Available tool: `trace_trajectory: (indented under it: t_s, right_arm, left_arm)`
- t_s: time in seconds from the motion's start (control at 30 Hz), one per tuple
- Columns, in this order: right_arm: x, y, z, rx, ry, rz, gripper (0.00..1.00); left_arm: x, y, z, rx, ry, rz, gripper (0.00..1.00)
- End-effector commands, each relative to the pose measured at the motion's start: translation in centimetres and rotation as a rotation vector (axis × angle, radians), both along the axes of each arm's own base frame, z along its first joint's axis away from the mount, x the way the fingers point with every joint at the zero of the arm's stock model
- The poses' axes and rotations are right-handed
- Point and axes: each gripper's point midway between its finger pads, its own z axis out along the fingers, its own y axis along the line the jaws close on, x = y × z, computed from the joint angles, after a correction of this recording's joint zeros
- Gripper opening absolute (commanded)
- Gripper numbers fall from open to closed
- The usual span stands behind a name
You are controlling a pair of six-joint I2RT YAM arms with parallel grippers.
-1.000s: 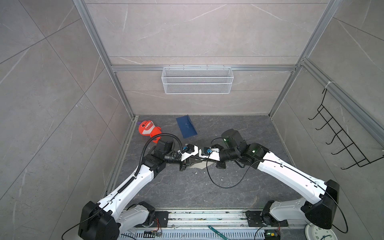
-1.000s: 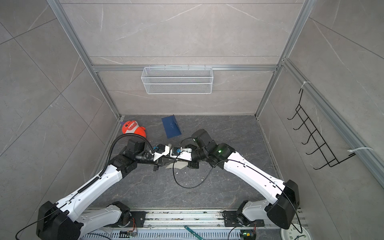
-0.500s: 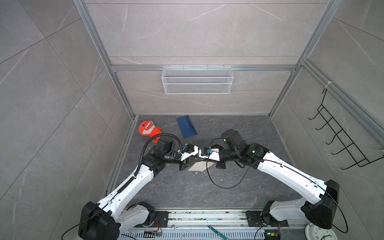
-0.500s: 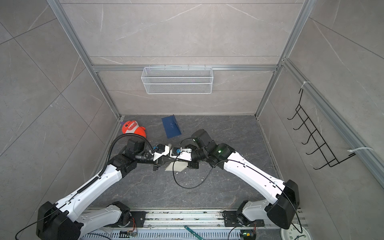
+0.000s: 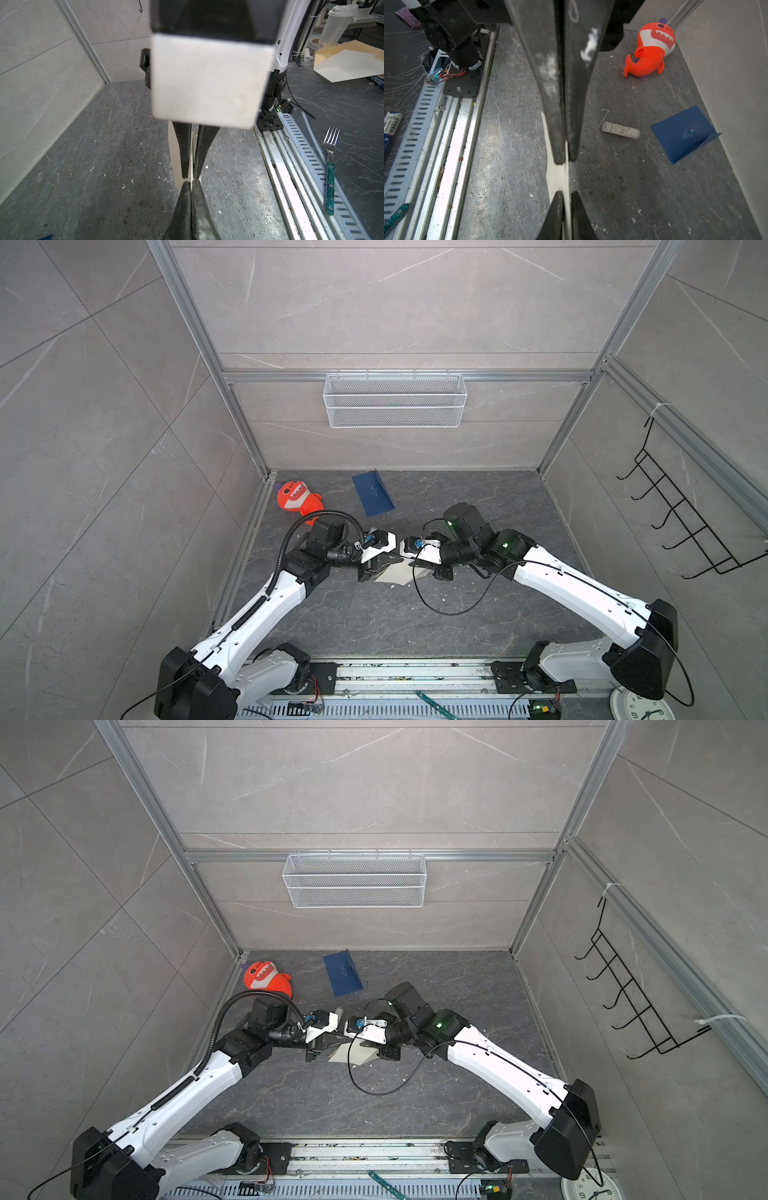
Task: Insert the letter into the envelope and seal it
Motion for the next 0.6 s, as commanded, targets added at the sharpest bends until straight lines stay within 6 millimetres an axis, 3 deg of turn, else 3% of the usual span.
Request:
trace_trajectory:
  t_s: [0.0,0.13,0.3,0.57]
  right_arm:
    - [-0.2,-0.9,0.3,0.008,0.014,-0.030,0.11]
    - [-0.4,-1.5,0.1,0.011,0.026,-0.032,0.01]
    - [-0.3,-2.4,-0.4,-0.008,0.035,-0.055,0.11]
    - [0.0,-4.3,-1.5,-0.029,0.060,-0.090,0.12]
  left_arm:
    - [-0.4,0.1,1.6,-0.033,-0.066,-0.023,0.00]
    - [-0.4,0.1,1.6,-0.032,-0.069,-0.021,0.00]
    - [-0.5,0.1,1.6,-0.030,-0.070,-0.023,0.00]
    - [-0.5,0.1,1.5,-0.029,-0.069,-0.024,0.00]
